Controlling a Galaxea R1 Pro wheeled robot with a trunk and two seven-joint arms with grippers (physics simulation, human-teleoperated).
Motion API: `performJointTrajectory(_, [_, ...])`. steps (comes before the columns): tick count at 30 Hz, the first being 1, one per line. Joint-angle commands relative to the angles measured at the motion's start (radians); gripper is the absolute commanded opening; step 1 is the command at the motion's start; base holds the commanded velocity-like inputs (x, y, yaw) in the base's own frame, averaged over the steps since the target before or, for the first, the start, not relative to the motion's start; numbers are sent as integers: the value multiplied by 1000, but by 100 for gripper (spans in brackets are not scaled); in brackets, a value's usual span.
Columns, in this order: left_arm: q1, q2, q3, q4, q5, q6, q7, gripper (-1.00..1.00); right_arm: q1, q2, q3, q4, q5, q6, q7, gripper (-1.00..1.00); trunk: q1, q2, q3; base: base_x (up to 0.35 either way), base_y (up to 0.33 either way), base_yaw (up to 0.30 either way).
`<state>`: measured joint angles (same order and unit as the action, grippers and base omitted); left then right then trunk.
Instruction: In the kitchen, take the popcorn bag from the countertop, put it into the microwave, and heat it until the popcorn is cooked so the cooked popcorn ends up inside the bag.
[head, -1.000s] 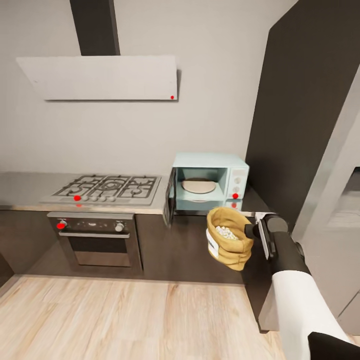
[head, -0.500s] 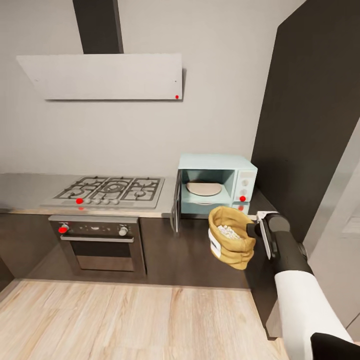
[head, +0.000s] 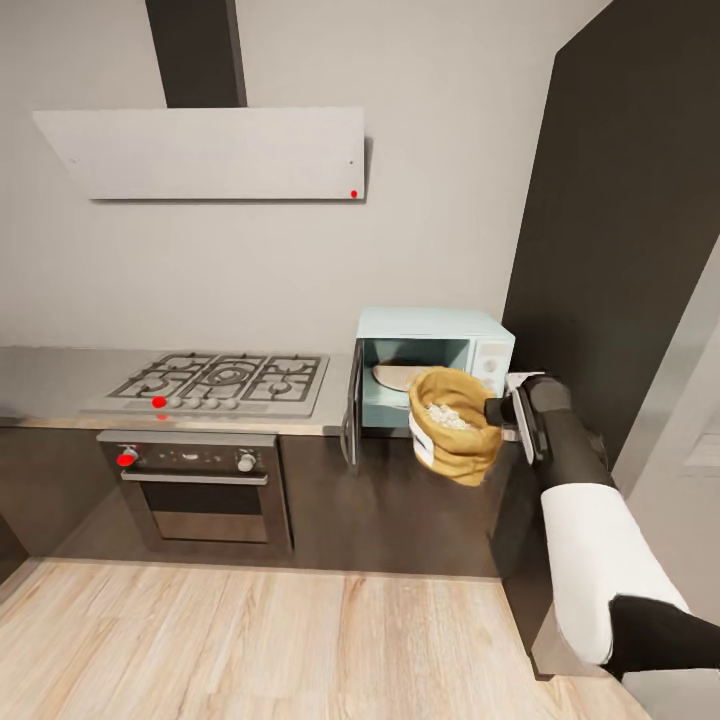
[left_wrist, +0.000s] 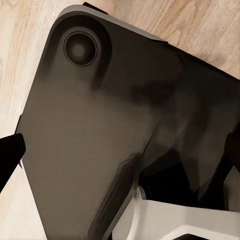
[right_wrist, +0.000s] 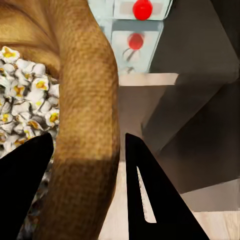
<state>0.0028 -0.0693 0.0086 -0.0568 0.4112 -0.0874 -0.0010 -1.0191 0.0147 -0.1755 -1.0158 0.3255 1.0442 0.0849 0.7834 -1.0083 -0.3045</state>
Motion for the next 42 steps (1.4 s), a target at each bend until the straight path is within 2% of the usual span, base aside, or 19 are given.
performJointTrajectory(1, [0, 0, 1, -1, 5, -2, 0, 100, -37, 2, -4, 42, 12, 3, 8, -100, 0, -1, -1, 0, 0, 0])
performJointTrajectory(3, [0, 0, 1, -1, 5, -2, 0, 100, -111, 5, -4, 144, 16, 3, 5, -100, 0, -1, -1, 0, 0, 0])
performJointTrajectory(7, [0, 0, -1, -1, 5, -2, 0, 100, -149, 5, -4, 183, 18, 3, -9, -100, 0, -1, -1, 0, 0, 0])
performJointTrajectory(19, [0, 0, -1, -4, 5, -2, 1, 100, -153, 18, -4, 182, 18, 3, -23, -100, 0, -1, -1, 0, 0, 0])
performJointTrajectory(21, [0, 1, -1, -4, 5, -2, 0, 100, -153, 42, -3, 181, 20, 3, -24, -100, 0, -1, -1, 53, 0, 0])
performJointTrajectory(24, [0, 2, -2, -3, 5, -2, 0, 100, -159, 55, -3, 176, 21, 3, -25, -100, 0, -1, -1, 231, 0, 0])
performJointTrajectory(31, [0, 2, -3, -3, 5, -2, -1, 100, -164, 49, -3, 174, 22, 3, -25, -100, 0, -1, -1, 288, 0, 0])
performJointTrajectory(42, [0, 2, -1, -4, 10, -2, 0, 100, -164, 52, 0, 183, 24, 3, -31, -100, 0, -1, -1, 38, 0, 0])
